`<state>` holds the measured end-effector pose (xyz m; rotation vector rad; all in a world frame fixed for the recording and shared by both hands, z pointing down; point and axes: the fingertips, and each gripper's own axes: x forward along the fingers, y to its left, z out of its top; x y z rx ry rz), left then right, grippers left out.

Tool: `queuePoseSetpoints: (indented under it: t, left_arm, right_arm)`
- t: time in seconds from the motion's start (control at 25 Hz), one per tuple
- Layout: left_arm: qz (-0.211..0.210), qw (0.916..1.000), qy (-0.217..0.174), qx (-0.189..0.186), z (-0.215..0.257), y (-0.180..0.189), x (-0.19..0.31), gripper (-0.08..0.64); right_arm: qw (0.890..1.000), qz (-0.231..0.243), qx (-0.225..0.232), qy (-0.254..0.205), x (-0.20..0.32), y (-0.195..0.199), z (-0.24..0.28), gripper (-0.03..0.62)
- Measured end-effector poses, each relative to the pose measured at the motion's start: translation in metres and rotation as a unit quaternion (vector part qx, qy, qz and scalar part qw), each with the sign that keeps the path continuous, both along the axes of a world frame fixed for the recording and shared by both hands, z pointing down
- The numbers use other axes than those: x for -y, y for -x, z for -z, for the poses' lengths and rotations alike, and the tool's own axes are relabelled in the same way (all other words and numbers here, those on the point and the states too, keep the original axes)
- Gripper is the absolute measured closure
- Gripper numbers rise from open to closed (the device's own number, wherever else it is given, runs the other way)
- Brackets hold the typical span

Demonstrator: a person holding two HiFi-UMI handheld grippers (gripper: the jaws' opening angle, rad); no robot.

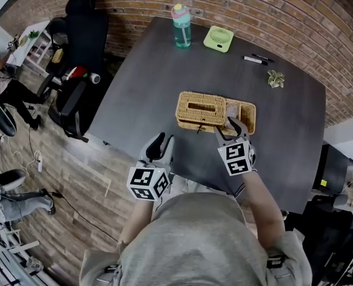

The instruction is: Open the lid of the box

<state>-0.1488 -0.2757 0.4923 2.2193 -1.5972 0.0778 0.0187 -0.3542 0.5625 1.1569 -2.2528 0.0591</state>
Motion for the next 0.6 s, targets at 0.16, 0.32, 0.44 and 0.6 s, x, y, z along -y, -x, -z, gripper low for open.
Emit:
queuePoseSetpoints:
  t: [0.16,0.32,0.44,0.6]
  left_arm:
    - [0.001,1.0,-0.002,-0.002,0.002,0.001,0.0,0.44]
    - [0.001,1.0,-0.002,-0.005,0.003,0.001,0.0,0.44]
    - [0.002,1.0,-0.003,-0.007,0.003,0.001,0.001,0.44]
    - [0.003,0.9999,-0.003,-0.009,0.004,0.002,0.003,0.44]
  right_arm:
    - [1.0,0.01,-0.004,-0.01,0.006,0.001,0.019,0.391]
    - [1.0,0.019,-0.002,-0.025,0.012,0.003,0.032,0.41]
    - [0.999,0.023,-0.001,-0.031,0.017,0.005,0.04,0.429]
    - [0.999,0.029,-0.006,-0.043,0.027,0.006,0.054,0.448]
